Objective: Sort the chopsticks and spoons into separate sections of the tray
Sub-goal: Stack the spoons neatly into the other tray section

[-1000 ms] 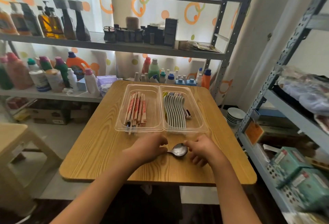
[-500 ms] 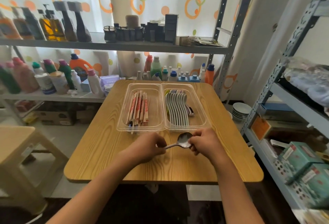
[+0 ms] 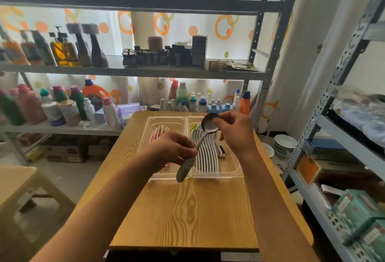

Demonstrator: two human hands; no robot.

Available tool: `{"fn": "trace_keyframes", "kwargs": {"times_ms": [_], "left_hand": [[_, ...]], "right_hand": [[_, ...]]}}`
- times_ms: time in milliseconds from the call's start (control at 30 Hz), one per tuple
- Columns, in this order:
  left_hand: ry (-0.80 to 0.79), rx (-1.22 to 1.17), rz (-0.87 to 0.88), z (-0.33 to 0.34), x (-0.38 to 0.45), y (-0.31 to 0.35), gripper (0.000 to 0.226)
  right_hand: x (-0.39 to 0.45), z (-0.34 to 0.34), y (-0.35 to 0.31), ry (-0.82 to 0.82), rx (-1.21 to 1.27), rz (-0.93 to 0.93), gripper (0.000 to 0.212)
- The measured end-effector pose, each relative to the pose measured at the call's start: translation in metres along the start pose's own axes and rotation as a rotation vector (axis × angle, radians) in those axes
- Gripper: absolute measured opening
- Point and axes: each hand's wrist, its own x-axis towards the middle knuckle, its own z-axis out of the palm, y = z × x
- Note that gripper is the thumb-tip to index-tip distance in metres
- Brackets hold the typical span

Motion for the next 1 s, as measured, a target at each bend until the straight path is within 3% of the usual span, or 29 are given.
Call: {"fn": "trace_keyframes", "kwargs": {"times_ms": [200, 467, 867, 1000], "left_hand": [[0.080, -0.127, 0.085, 0.024, 0.033, 0.014, 0.010], [0.076, -0.196, 0.123, 0.053, 0.083, 0.018, 0.009], [0.128, -0.117, 0.064, 0.084, 0.130, -0.009, 0.011], [0.162, -0.075, 0.023, 0.093, 0.138, -0.021, 0.024]], "right_hand": [[0.039, -0.008, -0.010, 0.070, -0.011, -0.040, 0.024], [0.077, -0.026, 0.008, 0.016, -0.137, -0.076, 0.026], [0.105, -0.008, 0.063, -0.049, -0.347, -0.073, 0.016], [0.106, 0.001, 0.078, -0.073, -0.440, -0.064, 0.015]]}}
